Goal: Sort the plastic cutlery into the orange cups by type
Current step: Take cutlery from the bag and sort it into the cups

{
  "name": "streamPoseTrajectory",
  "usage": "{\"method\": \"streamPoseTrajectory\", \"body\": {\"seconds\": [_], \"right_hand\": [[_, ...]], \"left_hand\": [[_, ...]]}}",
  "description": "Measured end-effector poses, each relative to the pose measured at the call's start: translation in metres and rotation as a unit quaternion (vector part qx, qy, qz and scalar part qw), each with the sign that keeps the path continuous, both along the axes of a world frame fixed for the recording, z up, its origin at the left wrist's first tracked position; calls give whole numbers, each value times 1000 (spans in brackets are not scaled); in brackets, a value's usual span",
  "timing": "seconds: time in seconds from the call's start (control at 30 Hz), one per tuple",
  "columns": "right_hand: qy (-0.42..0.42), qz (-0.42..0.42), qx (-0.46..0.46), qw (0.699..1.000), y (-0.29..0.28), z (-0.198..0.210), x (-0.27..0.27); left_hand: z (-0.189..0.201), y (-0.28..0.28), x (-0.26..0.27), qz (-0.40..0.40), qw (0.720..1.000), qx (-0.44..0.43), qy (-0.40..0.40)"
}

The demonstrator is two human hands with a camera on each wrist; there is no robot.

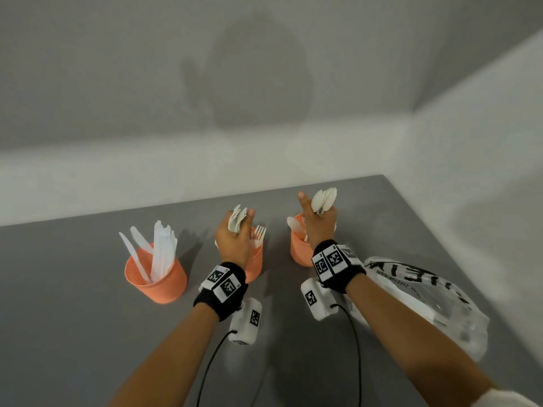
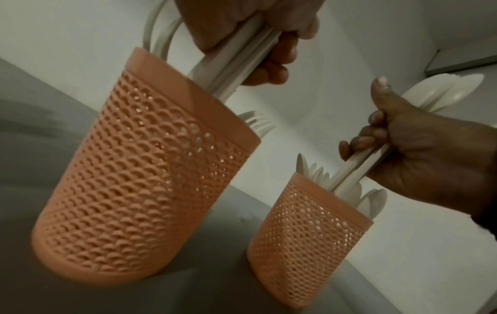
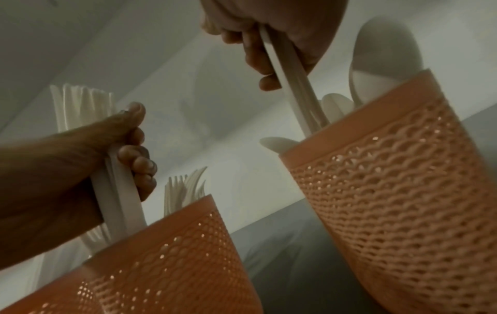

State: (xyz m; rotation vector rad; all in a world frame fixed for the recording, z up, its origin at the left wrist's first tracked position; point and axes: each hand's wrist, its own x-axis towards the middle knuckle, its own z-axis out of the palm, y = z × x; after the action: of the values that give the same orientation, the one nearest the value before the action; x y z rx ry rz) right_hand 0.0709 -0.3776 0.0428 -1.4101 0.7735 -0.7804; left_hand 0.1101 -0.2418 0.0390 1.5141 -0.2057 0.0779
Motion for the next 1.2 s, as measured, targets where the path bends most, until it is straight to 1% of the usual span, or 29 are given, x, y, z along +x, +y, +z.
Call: {"method": "streamPoseTrajectory", "body": {"seconds": [0.07,0.17,0.23,0.3,0.37,0.43,0.47,0.5,0.53,0.57,0.6,0.63,0.67,0.7,0.73,0.77,0.8,0.83,0.87,0.9,0.93,0.97,1.03,1.07,1.1,1.13,1.17,1.2], "right_hand": [[27,8,-11,1000,-1,-4,-1],[17,41,-39,998,-2,-9,-6],[45,23,-110,993,-5,-15,-7],[75,11,-167,983,-3,-15,-7],[91,29,-193,977,0,-12,-7],[107,74,-235,963,1,-10,-8],[119,95,-274,950,1,-11,-8],[147,106,-328,927,0,-14,-7],[200,111,-390,892,-1,-15,-5],[265,115,-446,847,-2,-17,-3],[324,121,-481,806,-3,-16,-1],[372,129,-495,775,-2,-14,0],[405,138,-496,756,0,-11,0],[431,146,-490,744,1,-8,1],[451,157,-480,736,2,-7,0],[468,169,-471,729,2,-5,0],[482,182,-464,720,3,-2,0],[492,195,-459,713,3,2,-2],[489,203,-454,717,4,8,-5],[471,206,-449,731,4,14,-8],[437,206,-443,755,4,21,-12],[391,207,-429,788,3,29,-18],[279,215,-359,864,-5,42,-34],[229,213,-318,895,-10,50,-46],[200,205,-284,915,-16,56,-59],[188,195,-253,929,-24,61,-73],[194,188,-227,936,-33,64,-88],[217,188,-215,934,-42,65,-104]], "left_hand": [[-4,0,1,3,1000,5,2],[-10,0,2,19,999,22,-13],[-14,2,4,20,996,72,-52],[-16,3,5,-3,989,113,-92],[-18,4,5,-36,975,168,-141],[-21,6,9,-53,946,257,-192],[-22,8,10,-61,930,295,-212],[-21,9,11,-71,914,330,-226],[-20,10,10,-77,894,368,-244],[-20,10,10,-77,867,415,-265],[-19,11,10,-77,834,465,-286],[-16,11,10,-80,802,511,-298],[-15,11,9,-81,777,549,-297],[-15,11,8,-81,756,582,-289],[-17,11,8,-81,741,607,-277],[-18,12,8,-80,731,623,-266],[-18,12,6,-77,730,629,-256],[-15,12,4,-79,736,625,-247],[-11,13,2,-83,749,611,-241],[-6,12,0,-94,762,595,-237],[0,11,-3,-106,782,567,-237],[8,10,-8,-119,805,527,-244],[23,4,-23,-153,846,438,-263],[29,0,-32,-175,862,395,-265],[34,-6,-41,-197,877,350,-262],[36,-14,-49,-218,892,304,-255],[36,-22,-57,-237,902,264,-248],[35,-30,-66,-256,906,235,-241]]}}
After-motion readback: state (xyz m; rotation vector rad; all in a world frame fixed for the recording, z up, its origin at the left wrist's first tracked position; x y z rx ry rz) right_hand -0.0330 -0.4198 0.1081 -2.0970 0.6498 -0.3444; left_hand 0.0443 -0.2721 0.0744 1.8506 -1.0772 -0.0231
